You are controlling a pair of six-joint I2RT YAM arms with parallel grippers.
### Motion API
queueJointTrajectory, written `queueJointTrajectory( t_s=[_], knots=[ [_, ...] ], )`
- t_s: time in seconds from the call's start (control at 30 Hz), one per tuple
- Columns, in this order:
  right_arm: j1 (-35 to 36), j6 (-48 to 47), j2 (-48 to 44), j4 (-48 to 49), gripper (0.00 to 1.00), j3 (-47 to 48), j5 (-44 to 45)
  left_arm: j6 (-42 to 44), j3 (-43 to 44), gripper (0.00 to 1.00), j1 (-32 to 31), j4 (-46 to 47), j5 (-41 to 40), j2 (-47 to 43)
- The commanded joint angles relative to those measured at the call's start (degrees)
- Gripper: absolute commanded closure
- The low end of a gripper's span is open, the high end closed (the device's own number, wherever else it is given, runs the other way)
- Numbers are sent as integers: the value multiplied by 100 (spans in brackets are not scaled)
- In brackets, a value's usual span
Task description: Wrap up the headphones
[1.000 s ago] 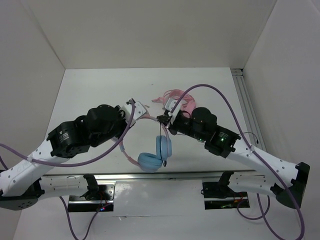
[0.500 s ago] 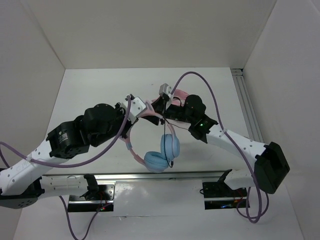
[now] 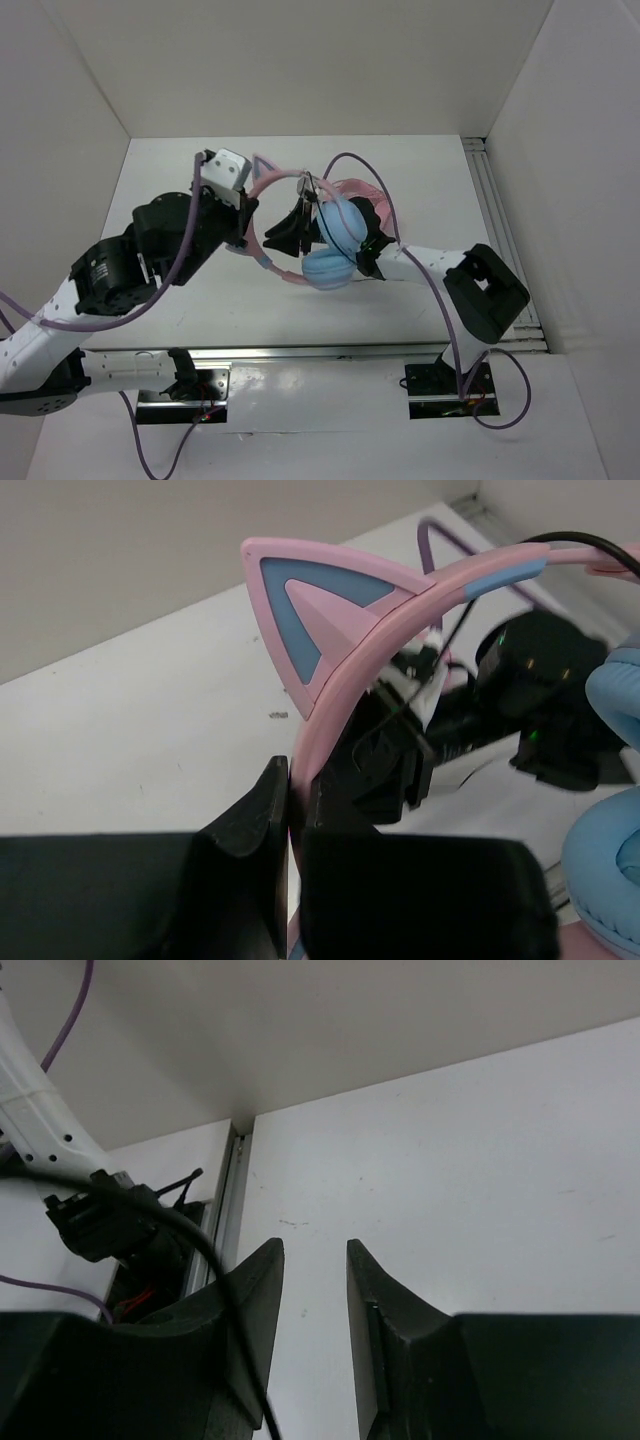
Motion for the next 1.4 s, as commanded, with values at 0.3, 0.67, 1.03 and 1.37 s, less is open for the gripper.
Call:
queueJointTrajectory(
  t_s=[0.3,0.67,1.03,1.37],
  knots=[
    [254,925,1081,1916,91,-392,-138,-607,1525,100,654,1225,-1573,633],
    [1343,-224,316,217,100,-992,1066,-1510,1808,100,3184,671,-302,1610],
    [2003,-1375,-686,-2229,100,-220,1735,-1695,-328,100,3574,1173,-1264,1689],
    [2003,-2570,-1160,-4339,100,1021,1917,-1908,-21,100,3159,100,-1619,2322]
  ],
)
